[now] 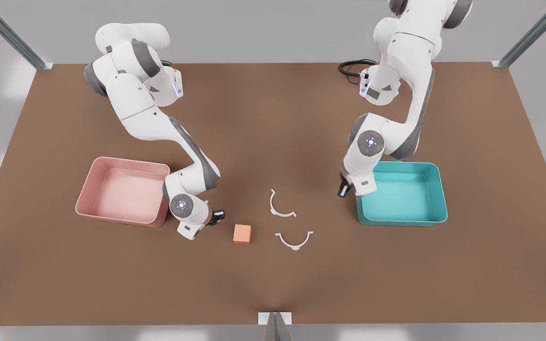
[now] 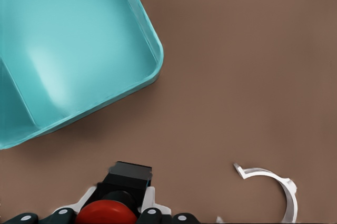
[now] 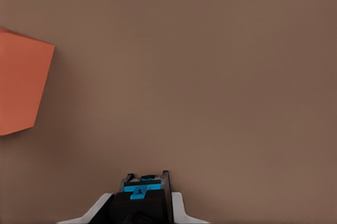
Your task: Place the red button in the blue storage box with the left arm, and place the yellow button in the pink storage box with the right arm
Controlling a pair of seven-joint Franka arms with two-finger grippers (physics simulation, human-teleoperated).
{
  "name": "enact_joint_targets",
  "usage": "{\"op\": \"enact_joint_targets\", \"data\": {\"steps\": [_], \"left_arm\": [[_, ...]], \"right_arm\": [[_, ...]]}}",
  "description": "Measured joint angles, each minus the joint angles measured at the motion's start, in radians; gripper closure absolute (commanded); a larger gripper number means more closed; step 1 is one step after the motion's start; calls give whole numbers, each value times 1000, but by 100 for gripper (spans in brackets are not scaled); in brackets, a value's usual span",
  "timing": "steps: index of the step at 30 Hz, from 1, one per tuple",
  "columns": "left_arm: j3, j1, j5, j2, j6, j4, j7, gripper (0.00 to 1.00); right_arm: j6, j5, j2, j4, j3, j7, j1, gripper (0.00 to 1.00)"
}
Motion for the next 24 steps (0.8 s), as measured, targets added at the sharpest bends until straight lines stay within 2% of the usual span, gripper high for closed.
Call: {"op": "enact_joint_targets", "data": {"steps": [6, 9, 13, 17, 18, 19, 24], "left_arm": [[227, 23, -10, -40, -243, 82, 108, 49], [252, 88, -25, 27, -294, 85, 184, 49], [254, 110, -67, 179, -253, 84, 272, 48], [251, 110, -116, 273, -167, 84, 343, 45], [250, 110, -126, 293, -142, 84, 358, 42], [249, 109, -135, 306, -120, 83, 373, 0], [248, 101, -159, 287, -77, 77, 436, 0]], "right_arm": [[-6, 1, -39, 4, 8, -10, -21, 50], [-21, 3, -110, 2, 12, -16, -49, 50], [-76, 3, -228, -1, 12, -26, -138, 50], [-137, -6, -363, -125, 11, -49, -233, 50], [-150, -13, -392, -159, 12, -54, -251, 50], [-162, -19, -421, -197, 12, -61, -273, 50], [-212, -31, -483, -317, 12, -95, -343, 50]]}}
